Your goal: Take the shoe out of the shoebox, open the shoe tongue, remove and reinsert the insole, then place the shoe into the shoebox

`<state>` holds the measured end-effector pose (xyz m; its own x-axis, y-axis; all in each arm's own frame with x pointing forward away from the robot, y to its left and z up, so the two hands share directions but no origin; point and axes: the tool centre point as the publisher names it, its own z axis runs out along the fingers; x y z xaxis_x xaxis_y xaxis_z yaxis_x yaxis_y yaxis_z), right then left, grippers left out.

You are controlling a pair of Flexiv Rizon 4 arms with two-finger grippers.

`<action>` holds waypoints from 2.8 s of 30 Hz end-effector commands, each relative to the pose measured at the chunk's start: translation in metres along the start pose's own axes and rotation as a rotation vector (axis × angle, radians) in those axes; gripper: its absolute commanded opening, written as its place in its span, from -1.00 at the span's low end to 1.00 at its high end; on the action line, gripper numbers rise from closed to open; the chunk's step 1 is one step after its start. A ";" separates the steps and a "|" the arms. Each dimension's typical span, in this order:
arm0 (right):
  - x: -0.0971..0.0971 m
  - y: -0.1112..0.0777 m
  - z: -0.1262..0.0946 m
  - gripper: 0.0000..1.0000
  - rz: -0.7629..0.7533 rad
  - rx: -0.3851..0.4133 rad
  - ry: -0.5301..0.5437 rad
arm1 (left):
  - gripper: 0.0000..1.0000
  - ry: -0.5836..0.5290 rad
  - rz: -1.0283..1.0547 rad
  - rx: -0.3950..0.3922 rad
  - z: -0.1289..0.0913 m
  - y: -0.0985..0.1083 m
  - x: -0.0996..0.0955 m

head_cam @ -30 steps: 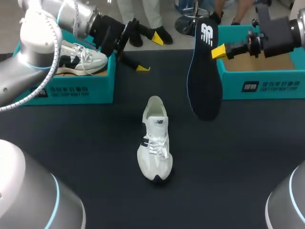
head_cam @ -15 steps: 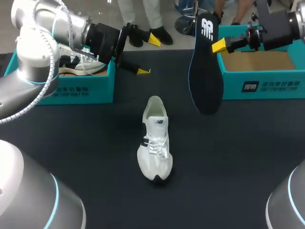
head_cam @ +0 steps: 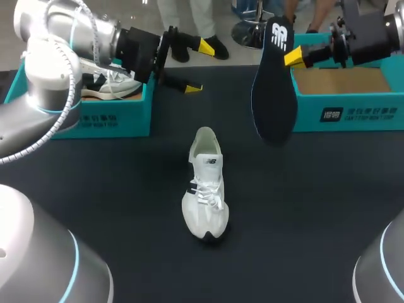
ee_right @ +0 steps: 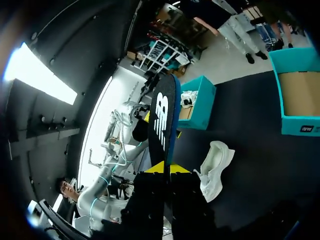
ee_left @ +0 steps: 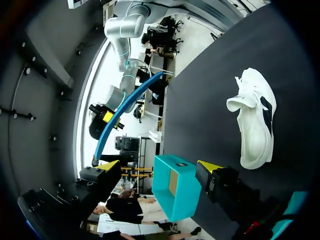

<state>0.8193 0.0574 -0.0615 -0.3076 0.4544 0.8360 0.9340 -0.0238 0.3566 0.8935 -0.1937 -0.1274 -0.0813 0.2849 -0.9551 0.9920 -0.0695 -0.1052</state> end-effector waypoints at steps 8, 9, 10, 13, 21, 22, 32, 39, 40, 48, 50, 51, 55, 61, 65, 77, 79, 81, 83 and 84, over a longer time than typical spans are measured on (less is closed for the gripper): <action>-0.004 0.042 0.002 -1.00 0.172 -0.017 0.054 | 1.00 -0.079 0.035 -0.072 0.017 -0.015 -0.005; -0.005 0.044 0.003 -1.00 0.186 -0.003 0.054 | 1.00 -0.089 0.041 -0.066 0.017 -0.016 -0.006; -0.006 0.046 0.004 -1.00 0.209 0.004 0.057 | 1.00 -0.097 0.046 -0.061 0.018 -0.017 -0.006; -0.009 0.051 0.007 -1.00 0.243 0.047 0.033 | 1.00 -0.114 0.061 -0.051 0.020 -0.018 -0.008; -0.018 0.057 0.018 -1.00 0.352 0.113 0.008 | 1.00 -0.209 0.062 -0.059 0.023 -0.018 -0.014; -0.018 0.059 0.020 -1.00 0.364 0.117 0.011 | 1.00 -0.221 0.060 -0.059 0.023 -0.017 -0.014; -0.027 0.076 0.037 -1.00 0.390 0.151 -0.017 | 1.00 -0.294 0.066 -0.037 0.029 -0.025 -0.028; -0.025 0.082 0.049 -1.00 0.407 0.168 -0.030 | 1.00 -0.323 0.076 -0.034 0.043 -0.031 -0.035; -0.025 0.081 0.051 -1.00 0.411 0.173 -0.031 | 1.00 -0.325 0.076 -0.036 0.045 -0.031 -0.037; -0.021 0.077 0.065 -1.00 0.406 0.194 -0.020 | 0.87 -0.338 0.097 -0.045 0.059 -0.031 -0.043; -0.020 0.076 0.067 -1.00 0.405 0.196 -0.016 | 0.80 -0.337 0.102 -0.041 0.060 -0.030 -0.043; -0.020 0.075 0.067 -1.00 0.405 0.197 -0.013 | 0.74 -0.338 0.105 -0.039 0.061 -0.030 -0.043; -0.020 0.072 0.068 -1.00 0.409 0.204 -0.012 | 0.13 -0.337 0.109 -0.035 0.063 -0.032 -0.043; -0.021 0.069 0.068 -1.00 0.414 0.210 -0.012 | -0.11 -0.331 0.109 -0.036 0.065 -0.034 -0.039; -0.023 0.069 0.067 -1.00 0.418 0.212 -0.012 | -0.11 -0.325 0.110 -0.033 0.065 -0.036 -0.037; -0.024 0.069 0.069 -1.00 0.419 0.222 -0.008 | -1.00 -0.310 0.110 -0.023 0.067 -0.039 -0.032; -0.024 0.068 0.069 -1.00 0.419 0.221 -0.008 | -1.00 -0.311 0.109 -0.023 0.068 -0.038 -0.032; -0.024 0.068 0.069 -1.00 0.417 0.209 -0.005 | -1.00 -0.315 0.108 -0.023 0.069 -0.037 -0.033; -0.023 0.067 0.068 -0.47 0.401 0.176 -0.015 | -1.00 -0.326 0.105 -0.023 0.068 -0.037 -0.035; -0.023 0.067 0.067 0.09 0.405 0.172 -0.013 | -1.00 -0.329 0.104 -0.024 0.068 -0.037 -0.035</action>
<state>0.9078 0.1047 -0.0861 0.0857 0.4510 0.8884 0.9963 -0.0329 -0.0794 0.8534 -0.2639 -0.1072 -0.0047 -0.0389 -0.9992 0.9981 -0.0615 -0.0023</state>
